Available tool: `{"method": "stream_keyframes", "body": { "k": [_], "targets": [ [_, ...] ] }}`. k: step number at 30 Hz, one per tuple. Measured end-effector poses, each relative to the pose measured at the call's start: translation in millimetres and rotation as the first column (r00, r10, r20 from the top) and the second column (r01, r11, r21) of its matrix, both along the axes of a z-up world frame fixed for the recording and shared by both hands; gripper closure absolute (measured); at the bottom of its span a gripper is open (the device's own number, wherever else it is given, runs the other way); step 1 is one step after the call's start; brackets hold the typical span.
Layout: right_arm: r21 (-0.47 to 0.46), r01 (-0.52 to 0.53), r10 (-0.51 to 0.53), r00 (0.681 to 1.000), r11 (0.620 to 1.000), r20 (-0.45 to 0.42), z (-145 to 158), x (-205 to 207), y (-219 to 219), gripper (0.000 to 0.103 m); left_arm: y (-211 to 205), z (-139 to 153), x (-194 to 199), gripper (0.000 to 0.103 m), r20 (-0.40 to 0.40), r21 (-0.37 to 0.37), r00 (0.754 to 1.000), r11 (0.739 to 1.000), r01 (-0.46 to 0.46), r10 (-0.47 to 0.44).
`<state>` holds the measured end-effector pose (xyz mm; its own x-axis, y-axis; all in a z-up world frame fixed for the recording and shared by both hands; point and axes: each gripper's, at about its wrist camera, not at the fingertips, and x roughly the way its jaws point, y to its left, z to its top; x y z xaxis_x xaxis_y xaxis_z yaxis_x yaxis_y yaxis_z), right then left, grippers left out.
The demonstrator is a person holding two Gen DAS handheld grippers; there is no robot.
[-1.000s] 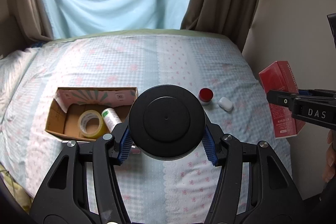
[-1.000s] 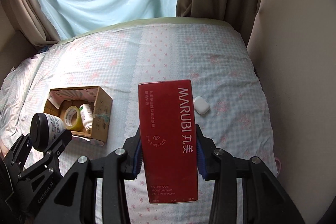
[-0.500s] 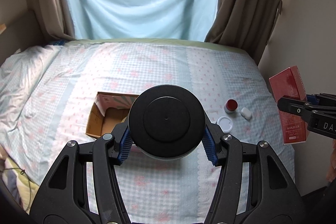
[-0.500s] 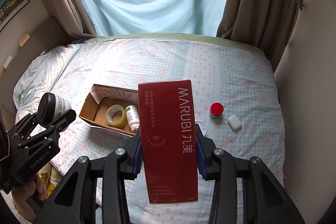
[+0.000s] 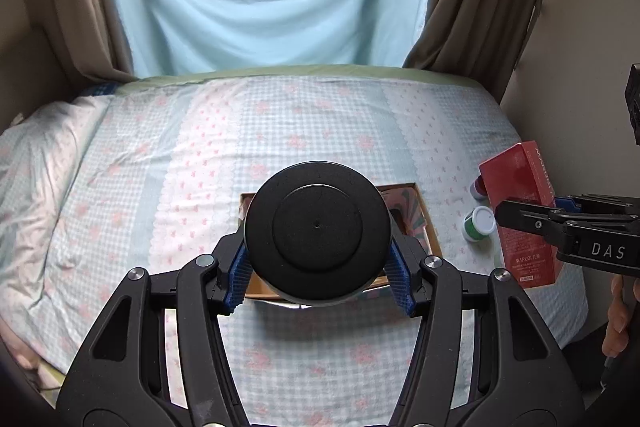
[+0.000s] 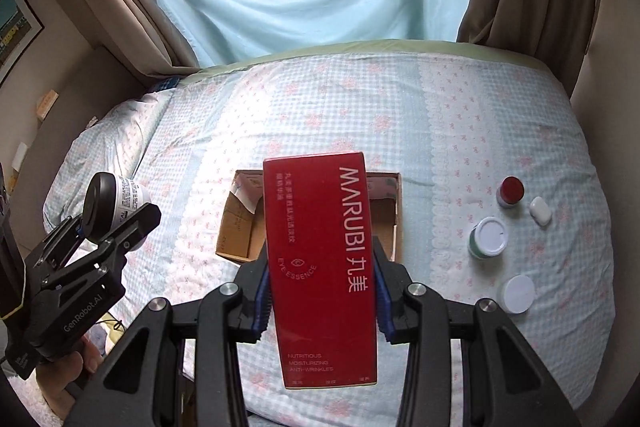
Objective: Organize rigid objects
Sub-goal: 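Carry black jar and red box into the cardboard box and release both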
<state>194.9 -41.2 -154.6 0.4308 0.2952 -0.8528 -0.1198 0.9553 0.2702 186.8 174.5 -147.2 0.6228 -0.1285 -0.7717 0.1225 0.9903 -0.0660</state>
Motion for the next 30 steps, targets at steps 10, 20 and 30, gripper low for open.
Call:
{"method": "stream_keyframes", "body": {
  "k": [10, 20, 30],
  "targets": [
    [-0.013, -0.027, 0.025, 0.992, 1.000, -0.122, -53.7, 46.9, 61.2, 0.064, 38.8, -75.4, 49.4, 0.050, -0.155, -0.049, 0.988, 0.999, -0.013, 0.006],
    [0.026, -0.032, 0.039, 0.946, 0.999, -0.322, -157.0, 102.1, 74.2, 0.064, 33.4, -180.1, 87.3, 0.050, -0.340, -0.031, 0.940, 0.999, -0.014, 0.003],
    [0.023, -0.037, 0.043, 0.897, 0.999, -0.439, -237.2, 148.1, 73.8, 0.064, 13.4, -252.4, 136.4, 0.050, -0.422, 0.039, 0.906, 0.997, 0.062, -0.040]
  ]
}}
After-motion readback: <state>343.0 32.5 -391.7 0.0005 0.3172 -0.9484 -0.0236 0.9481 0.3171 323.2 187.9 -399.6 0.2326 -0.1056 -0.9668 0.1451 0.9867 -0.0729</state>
